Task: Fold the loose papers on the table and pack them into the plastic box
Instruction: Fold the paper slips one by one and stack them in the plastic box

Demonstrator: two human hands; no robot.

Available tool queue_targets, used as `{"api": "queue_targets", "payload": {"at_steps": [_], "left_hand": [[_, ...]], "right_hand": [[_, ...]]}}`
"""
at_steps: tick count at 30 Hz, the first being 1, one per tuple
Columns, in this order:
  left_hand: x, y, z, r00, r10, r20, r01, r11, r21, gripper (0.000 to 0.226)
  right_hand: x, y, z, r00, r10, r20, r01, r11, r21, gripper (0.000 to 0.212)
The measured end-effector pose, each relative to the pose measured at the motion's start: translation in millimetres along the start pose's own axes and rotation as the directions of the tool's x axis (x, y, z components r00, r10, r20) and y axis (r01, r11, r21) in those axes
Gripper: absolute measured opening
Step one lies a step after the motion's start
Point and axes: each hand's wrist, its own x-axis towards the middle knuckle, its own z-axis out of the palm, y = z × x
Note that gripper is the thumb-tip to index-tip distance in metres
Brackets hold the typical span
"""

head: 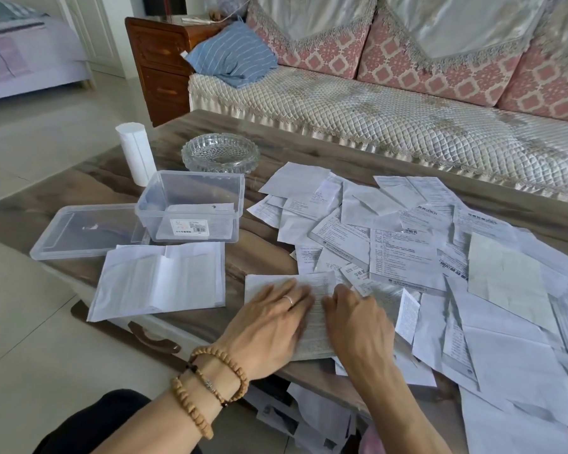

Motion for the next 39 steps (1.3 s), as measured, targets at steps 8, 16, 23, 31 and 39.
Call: {"api": "queue_targets", "payload": {"at_steps": [8, 16, 23, 31, 39], "left_hand": [[4, -37, -19, 0.952, 0.055, 0.300, -0.068, 0.997, 0.035, 0.102], [-8, -39, -31, 0.950, -0.014, 0.313, -0.008, 0.997, 0.071, 0.091], [-25, -21, -35, 0.973, -0.092, 0.212, 0.082, 0.995, 0.055, 0.060], [-33, -19, -41, 0.998, -0.042, 0.037, 0.037, 0.992, 0.117, 0.058], [-83, -103, -83, 0.551, -0.773, -0.315, 0.565, 0.623, -0.541, 0.033]], "right_hand": [[-9, 4, 14, 0.956, -0.180, -0.233, 0.159, 0.982, -0.105, 0.027], [-57, 40, 23, 0.968, -0.244, -0.063, 0.226, 0.950, -0.217, 0.052], [-26, -9, -23, 0.969, 0.180, 0.171, -0.241, 0.848, 0.472, 0.058], [-7, -6, -24, 0.926, 0.237, 0.295, -0.375, 0.671, 0.639, 0.015], [7, -90, -20, 0.978, 0.135, 0.156, -0.198, 0.402, 0.894, 0.015]]}}
